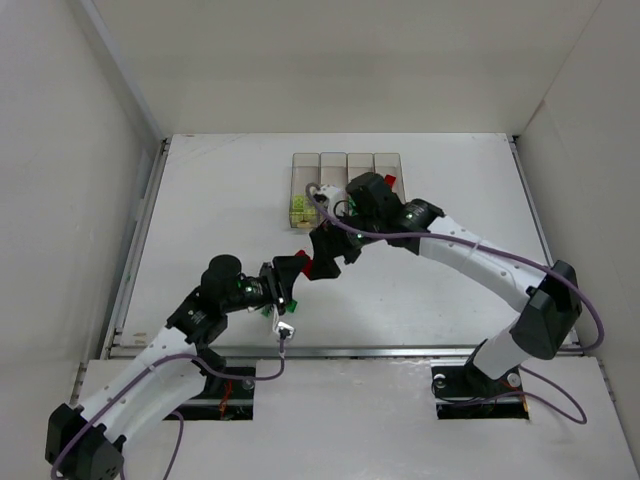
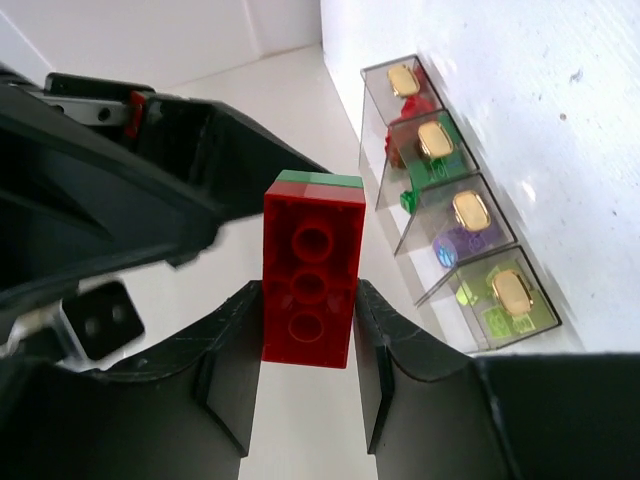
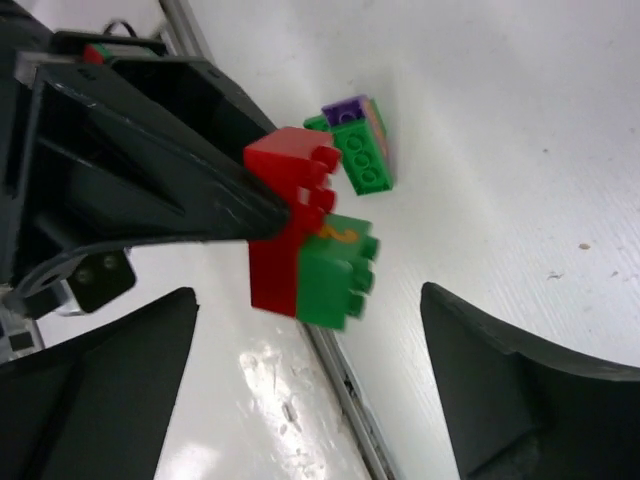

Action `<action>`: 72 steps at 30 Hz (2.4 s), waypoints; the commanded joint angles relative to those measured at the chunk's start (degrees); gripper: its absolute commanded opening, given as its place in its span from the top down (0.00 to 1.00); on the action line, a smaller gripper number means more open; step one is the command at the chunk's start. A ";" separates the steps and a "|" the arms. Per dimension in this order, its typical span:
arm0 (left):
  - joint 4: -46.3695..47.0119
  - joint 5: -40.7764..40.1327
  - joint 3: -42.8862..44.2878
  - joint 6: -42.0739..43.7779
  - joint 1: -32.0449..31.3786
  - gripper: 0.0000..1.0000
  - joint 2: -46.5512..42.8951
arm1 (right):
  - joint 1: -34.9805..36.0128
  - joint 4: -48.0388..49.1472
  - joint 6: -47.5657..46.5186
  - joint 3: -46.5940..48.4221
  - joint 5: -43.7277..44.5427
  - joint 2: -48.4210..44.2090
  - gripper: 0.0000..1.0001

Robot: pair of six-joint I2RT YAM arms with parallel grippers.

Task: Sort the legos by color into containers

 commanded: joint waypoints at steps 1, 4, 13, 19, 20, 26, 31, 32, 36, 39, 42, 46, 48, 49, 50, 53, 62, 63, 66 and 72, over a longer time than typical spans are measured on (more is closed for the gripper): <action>12.18 -2.55 -5.03 0.32 -0.41 1.00 -3.34 | -5.89 9.61 4.73 -3.07 -6.17 -5.54 0.00; 24.21 -4.48 -10.30 -4.77 -0.41 1.00 -5.01 | -13.37 16.47 8.96 -7.36 -14.86 -8.10 0.00; 52.00 -1.85 -17.08 -10.85 -0.41 1.00 -3.08 | -15.67 22.65 9.85 -4.58 -33.75 -3.81 0.00; 57.82 2.71 -15.95 -11.99 -0.41 1.00 -1.85 | -15.05 22.65 8.80 -2.03 -35.89 -0.82 0.03; 57.82 2.72 -15.94 -11.99 -0.41 1.00 -1.85 | -14.53 22.65 8.80 -2.02 -36.41 -0.29 0.03; 57.82 4.39 -15.94 -10.77 -0.41 1.00 -1.33 | -14.00 23.18 9.32 0.35 -38.34 2.52 0.06; 55.81 4.39 -15.94 -9.62 -0.41 1.00 -0.80 | -12.16 23.18 9.32 0.88 -41.51 3.06 0.07; 55.80 4.39 -15.94 -9.62 -0.41 1.00 -0.80 | -12.15 23.18 9.32 0.88 -41.52 3.06 0.07; 55.18 3.86 -15.94 -9.62 -0.41 1.00 -0.80 | -12.15 23.18 9.32 0.26 -41.52 3.06 0.13; 54.57 3.25 -15.42 -9.09 -0.41 1.00 -0.19 | -11.10 23.18 9.32 -0.26 -42.04 3.06 0.20; 54.57 3.25 -14.89 -9.09 -0.41 1.00 0.43 | -10.58 23.18 9.32 -0.26 -42.04 3.58 0.43; 54.57 3.25 -14.89 -8.57 -0.41 1.00 0.43 | -10.57 23.18 9.32 0.26 -42.04 3.58 0.76; 54.57 2.54 -14.89 -8.57 -0.41 1.00 0.43 | -10.57 23.18 9.32 0.26 -42.04 4.11 0.91; 54.57 2.54 -14.89 -8.57 -0.41 1.00 0.43 | -10.57 23.18 9.32 0.26 -42.04 4.11 0.98; 54.57 2.02 -14.89 -8.57 -0.41 1.00 0.43 | -10.57 23.18 9.85 0.26 -40.83 3.59 1.00; 50.54 0.62 -14.89 -9.61 -0.41 1.00 -1.75 | -13.37 20.21 9.85 -1.05 -32.75 2.27 1.00; 35.86 1.13 -16.91 -11.99 -0.41 1.00 -11.17 | -29.45 20.89 16.97 -5.45 -10.96 -0.55 1.00; 34.63 1.14 -17.43 -11.99 -0.41 1.00 -11.87 | -29.47 20.89 16.97 -4.06 -9.54 -0.02 1.00; 33.83 -0.17 -16.13 -14.79 -0.41 1.00 -10.92 | -29.47 20.37 16.97 -1.94 -2.01 0.86 1.00; 20.26 -11.16 4.05 -47.63 -0.41 1.00 6.55 | -26.66 11.32 15.30 5.88 19.80 6.39 1.00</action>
